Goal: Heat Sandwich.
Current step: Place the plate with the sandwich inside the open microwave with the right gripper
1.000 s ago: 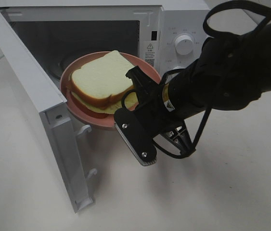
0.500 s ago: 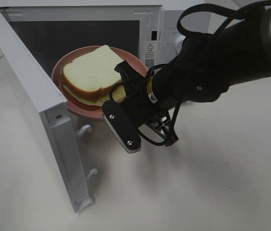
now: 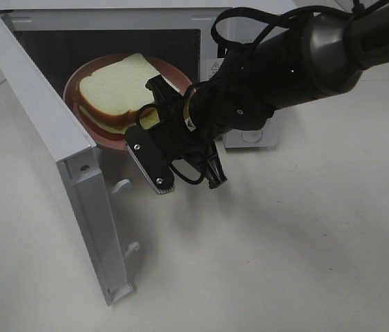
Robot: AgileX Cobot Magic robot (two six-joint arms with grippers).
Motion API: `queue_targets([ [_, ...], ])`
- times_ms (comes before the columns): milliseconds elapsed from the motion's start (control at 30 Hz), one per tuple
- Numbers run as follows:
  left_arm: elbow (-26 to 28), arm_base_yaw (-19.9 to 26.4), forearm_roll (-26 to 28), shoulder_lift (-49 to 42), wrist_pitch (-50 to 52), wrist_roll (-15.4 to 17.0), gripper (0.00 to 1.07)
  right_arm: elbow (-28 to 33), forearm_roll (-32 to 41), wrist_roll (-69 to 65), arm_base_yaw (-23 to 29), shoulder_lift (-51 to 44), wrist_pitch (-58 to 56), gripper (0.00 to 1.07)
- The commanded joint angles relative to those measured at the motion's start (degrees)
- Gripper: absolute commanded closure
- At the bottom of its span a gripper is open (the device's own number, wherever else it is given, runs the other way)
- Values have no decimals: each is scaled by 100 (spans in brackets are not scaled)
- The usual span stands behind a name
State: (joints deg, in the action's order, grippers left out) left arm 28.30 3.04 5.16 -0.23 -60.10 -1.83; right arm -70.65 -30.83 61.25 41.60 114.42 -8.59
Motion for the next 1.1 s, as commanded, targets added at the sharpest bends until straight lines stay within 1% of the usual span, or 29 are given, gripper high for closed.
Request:
queue_targets([
  [33,-17,0,-29,-132,80,11,4,-304,-74,-97,-97,80,206,107],
  [67,-17,0,-40,-132,80,11,4,-470,-109,-115,-97,195,183,107],
  [100,-17,0,-40,-132,80,11,4,-470,-109,-115,-97,195,183,107],
  [200,-17,0,-80,-132,80,11,4,-756,-115,-149,-160,384,160,107],
  [233,-17,0,-97,-132,80,17,4,-940,-115,-195,-160,516,160,107],
  [267,-17,0,-97,-132,80,17,4,-940,-115,-195,-160,516,160,107],
  [367,-17,0,-143,-132,80,17,4,-1278,-115,-309,-160,716,160,107],
  [400,-17,0,-143,-132,80,17,4,-1278,-115,-309,-160,716,160,107],
  [500,-17,0,-178,-132,80,17,4,-1564,-115,-350,-178,917,160,107],
  [567,-17,0,-183,-132,80,17,4,-1610,-115,-367,-218,968,172,107],
  [833,-17,0,-183,-132,80,17,4,-2137,-120,-619,-292,1306,229,107],
  [1100,-17,0,-189,-132,80,17,4,-2349,-138,-900,-413,1530,453,107],
])
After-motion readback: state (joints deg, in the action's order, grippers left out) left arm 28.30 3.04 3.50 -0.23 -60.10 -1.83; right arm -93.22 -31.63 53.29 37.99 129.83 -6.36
